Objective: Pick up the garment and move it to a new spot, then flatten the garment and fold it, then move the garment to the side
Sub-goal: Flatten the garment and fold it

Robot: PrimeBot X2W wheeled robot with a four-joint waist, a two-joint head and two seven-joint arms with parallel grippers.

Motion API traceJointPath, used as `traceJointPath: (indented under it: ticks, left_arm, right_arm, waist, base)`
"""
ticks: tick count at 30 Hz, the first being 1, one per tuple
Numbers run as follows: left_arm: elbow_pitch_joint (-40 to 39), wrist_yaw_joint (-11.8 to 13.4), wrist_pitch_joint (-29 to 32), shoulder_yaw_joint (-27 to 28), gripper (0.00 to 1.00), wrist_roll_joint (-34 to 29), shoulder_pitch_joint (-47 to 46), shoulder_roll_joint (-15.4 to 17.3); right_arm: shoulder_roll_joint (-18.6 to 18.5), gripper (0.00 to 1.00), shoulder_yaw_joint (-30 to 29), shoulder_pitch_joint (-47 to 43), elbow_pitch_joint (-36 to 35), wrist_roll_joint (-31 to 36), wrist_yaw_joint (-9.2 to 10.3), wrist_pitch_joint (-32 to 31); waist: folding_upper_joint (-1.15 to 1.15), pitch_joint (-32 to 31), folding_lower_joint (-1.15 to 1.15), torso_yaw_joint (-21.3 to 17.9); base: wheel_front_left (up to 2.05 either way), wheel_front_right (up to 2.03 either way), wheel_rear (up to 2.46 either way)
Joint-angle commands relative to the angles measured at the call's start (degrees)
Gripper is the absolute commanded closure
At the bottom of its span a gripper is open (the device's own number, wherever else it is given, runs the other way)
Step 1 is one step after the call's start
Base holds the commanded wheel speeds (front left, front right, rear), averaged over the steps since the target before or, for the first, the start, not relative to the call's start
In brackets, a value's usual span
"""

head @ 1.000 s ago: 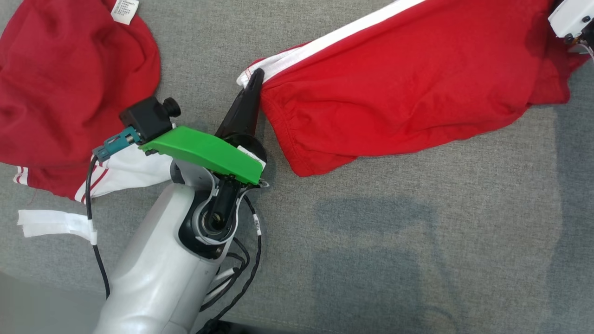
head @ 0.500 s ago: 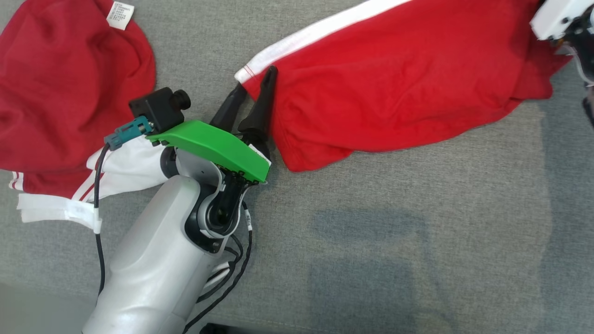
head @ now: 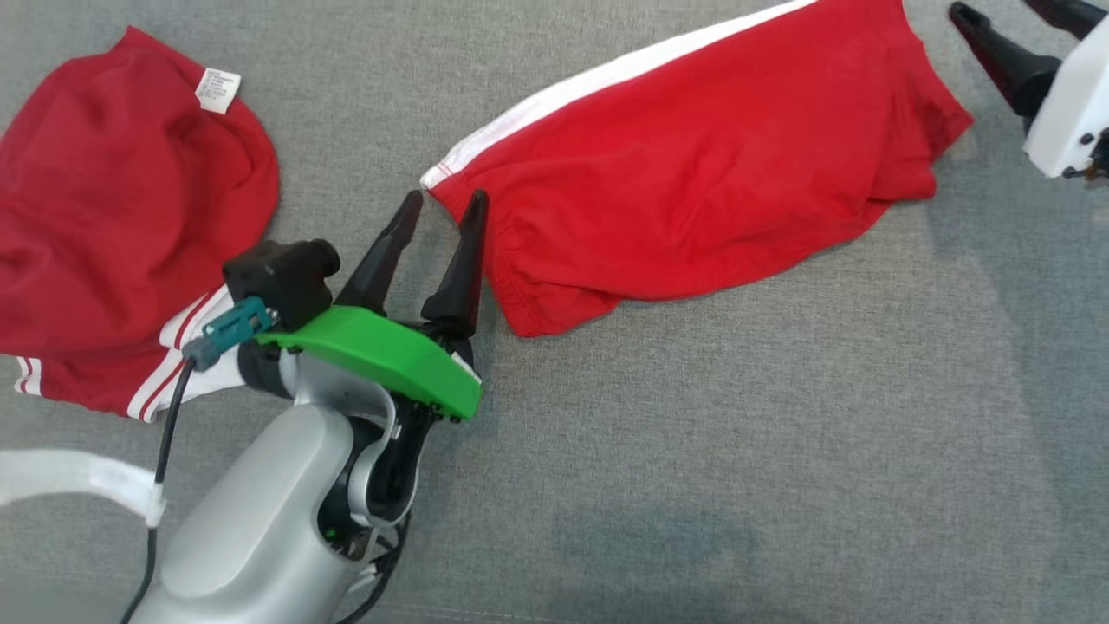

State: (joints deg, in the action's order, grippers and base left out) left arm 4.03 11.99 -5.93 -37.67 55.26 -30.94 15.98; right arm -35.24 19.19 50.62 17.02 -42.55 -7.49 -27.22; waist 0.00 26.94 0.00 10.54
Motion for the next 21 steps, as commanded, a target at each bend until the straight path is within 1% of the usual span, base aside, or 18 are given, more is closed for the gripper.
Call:
traceJointPath:
  ticks: [1, 4, 6, 9, 14, 17, 21]
  left_arm:
    - [-1.14, 0.90, -0.77, -0.32, 0.00, -2.10, 0.48, 1.27]
    - [-3.51, 4.13, -4.22, -1.30, 0.00, -8.50, 1.23, 3.84]
    - [-4.92, 6.24, -6.00, -1.69, 0.00, -11.93, 1.49, 4.62]
    - [-6.09, 8.08, -7.43, -1.36, 0.00, -14.84, 2.63, 5.55]
    - [-7.08, 9.44, -8.72, 0.09, 0.00, -16.48, 5.02, 5.18]
    - [-7.30, 9.48, -8.93, 1.10, 0.00, -16.75, 6.36, 4.57]
    - [-7.36, 8.80, -9.19, 2.71, 0.00, -16.30, 8.06, 3.81]
  right_arm:
    - [-0.45, 0.00, -0.79, -0.87, -0.26, 0.57, 0.00, -0.19]
    - [-0.25, 0.00, -1.90, -2.76, 0.51, 2.28, -0.01, -0.82]
    - [-0.59, 0.00, -2.66, -3.32, 1.57, 3.94, -0.01, -0.98]
    - [-0.17, 0.00, -3.53, -3.57, 3.65, 6.30, 0.00, -0.73]
    - [0.37, 0.00, -4.90, -3.04, 7.78, 10.17, 0.01, 0.32]
    - [0.38, 0.00, -6.14, -2.82, 10.78, 12.06, 0.00, 0.70]
    - [0.69, 0.00, -7.91, -3.32, 14.37, 13.91, 0.00, 0.98]
  waist:
    - [0.00, -1.26, 0.00, 0.07]
    - [0.00, -1.51, 0.00, 1.59]
    - [0.00, -1.39, 0.00, 3.03]
    - [0.00, -0.89, 0.00, 5.28]
    - [0.00, -0.09, 0.00, 9.00]
    - [0.00, 0.33, 0.00, 10.73]
    - [0.00, 0.57, 0.00, 12.02]
  base:
    - [0.00, 0.00, 0.00]
    - [0.00, 0.00, 0.00]
    - [0.00, 0.00, 0.00]
    - [0.00, 0.00, 0.00]
    - [0.00, 0.00, 0.00]
    - [0.00, 0.00, 0.00]
    - [0.00, 0.00, 0.00]
